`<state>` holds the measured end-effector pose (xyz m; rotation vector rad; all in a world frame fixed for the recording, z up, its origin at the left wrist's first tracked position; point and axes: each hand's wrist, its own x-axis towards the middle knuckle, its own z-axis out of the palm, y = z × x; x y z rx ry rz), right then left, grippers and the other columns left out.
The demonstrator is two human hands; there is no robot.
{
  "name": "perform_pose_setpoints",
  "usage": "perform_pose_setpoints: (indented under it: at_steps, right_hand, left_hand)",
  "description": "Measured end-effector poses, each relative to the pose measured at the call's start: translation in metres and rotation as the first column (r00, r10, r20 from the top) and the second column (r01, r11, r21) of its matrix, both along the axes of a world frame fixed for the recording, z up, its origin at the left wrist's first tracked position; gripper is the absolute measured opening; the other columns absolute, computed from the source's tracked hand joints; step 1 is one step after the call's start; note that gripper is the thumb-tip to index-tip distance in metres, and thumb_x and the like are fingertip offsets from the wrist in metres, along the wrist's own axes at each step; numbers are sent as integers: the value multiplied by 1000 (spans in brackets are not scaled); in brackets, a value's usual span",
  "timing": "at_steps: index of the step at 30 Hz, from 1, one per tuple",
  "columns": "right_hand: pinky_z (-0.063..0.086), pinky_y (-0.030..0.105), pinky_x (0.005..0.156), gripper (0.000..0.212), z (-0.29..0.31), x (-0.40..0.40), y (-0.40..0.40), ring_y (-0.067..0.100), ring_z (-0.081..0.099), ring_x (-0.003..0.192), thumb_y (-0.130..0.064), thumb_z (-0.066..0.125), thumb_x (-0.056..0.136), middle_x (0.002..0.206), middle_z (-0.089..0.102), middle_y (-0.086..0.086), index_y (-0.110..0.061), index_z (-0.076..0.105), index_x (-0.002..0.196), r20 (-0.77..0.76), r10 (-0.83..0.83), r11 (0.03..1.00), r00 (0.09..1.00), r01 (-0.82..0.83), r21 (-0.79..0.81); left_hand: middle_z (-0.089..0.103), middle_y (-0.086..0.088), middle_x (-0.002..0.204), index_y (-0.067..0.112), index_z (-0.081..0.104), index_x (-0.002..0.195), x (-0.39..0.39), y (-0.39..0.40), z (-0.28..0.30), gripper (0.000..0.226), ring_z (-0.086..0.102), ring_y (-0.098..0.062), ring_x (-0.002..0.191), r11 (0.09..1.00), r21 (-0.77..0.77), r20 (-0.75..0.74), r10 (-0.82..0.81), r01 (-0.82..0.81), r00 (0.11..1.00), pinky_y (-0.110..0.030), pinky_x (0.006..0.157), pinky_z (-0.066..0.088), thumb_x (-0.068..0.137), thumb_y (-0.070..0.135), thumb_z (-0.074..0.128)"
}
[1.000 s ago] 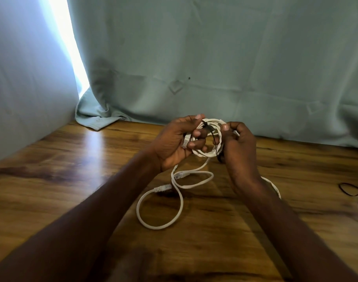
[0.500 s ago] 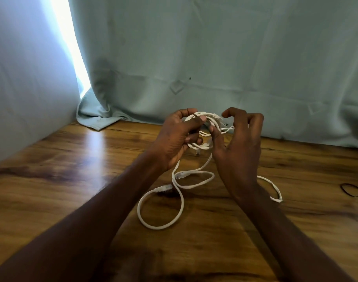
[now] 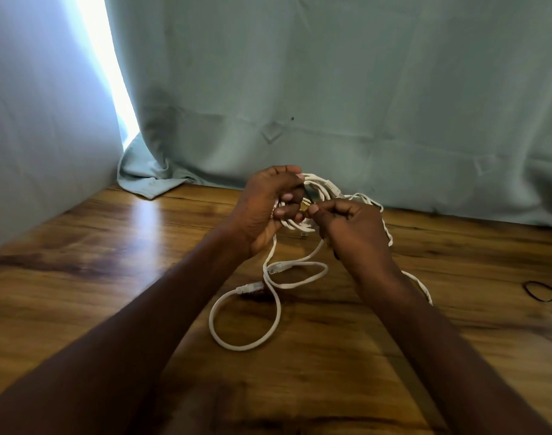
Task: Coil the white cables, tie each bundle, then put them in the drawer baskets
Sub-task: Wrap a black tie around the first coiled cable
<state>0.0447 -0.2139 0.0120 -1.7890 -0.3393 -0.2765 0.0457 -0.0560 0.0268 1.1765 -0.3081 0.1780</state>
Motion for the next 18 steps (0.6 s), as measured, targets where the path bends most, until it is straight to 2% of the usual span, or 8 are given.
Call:
perform_pose_setpoints:
  at_steps: [2,5,8,13,16,18]
  right_hand:
    - [41,15,50,8,0,-3,1,-3,58,52,-21,74,95,65,67,-13,-22,80,101,12,-12,999,1000,11,46]
    - [41,23,53,10,-1,-6,3,11,50,52,-17,75,93,58,63,-3,-24,78,101,80,-21,999,997,18,36]
    - [44,20,51,6,-1,-7,3,7,53,52,-24,77,93,60,66,3,-25,78,99,87,-4,1000,996,1,30]
    - [49,27,64,10,-5,-4,8,0,58,58,-26,75,95,67,67,-12,-21,79,103,106,-4,998,994,11,-66]
    - [42,20,58,8,-3,-2,7,-3,56,54,-21,72,96,59,64,-17,-18,80,98,62,21,999,998,-19,-35]
    - [36,12,50,8,0,0,4,-5,53,49,-19,71,96,52,59,-21,-16,79,95,19,26,1000,999,-25,-15]
  left_hand:
    - [40,-1,64,4,53,112,0,-4,-2,14,26,-9,44,1000,-4,-4,31,-31,1000,-30,51,38,98,1,51]
    - [50,-2,62,3,53,121,-1,-7,-1,25,35,-10,44,986,65,1,152,-152,988,-26,46,42,96,-1,57]
    - [56,-3,62,8,55,118,0,-1,-1,29,44,-13,47,960,149,41,234,-237,971,-30,50,45,91,-2,62]
    - [64,-16,79,13,54,113,-1,2,-6,31,57,-20,59,862,355,184,314,-361,931,-35,54,51,88,6,70]
    - [62,-10,72,10,52,113,0,5,-8,28,55,-16,56,816,419,240,322,-397,916,-36,54,51,91,8,69]
    - [58,-3,65,9,51,115,2,8,-9,24,50,-12,53,845,419,192,275,-332,942,-34,53,48,96,8,65]
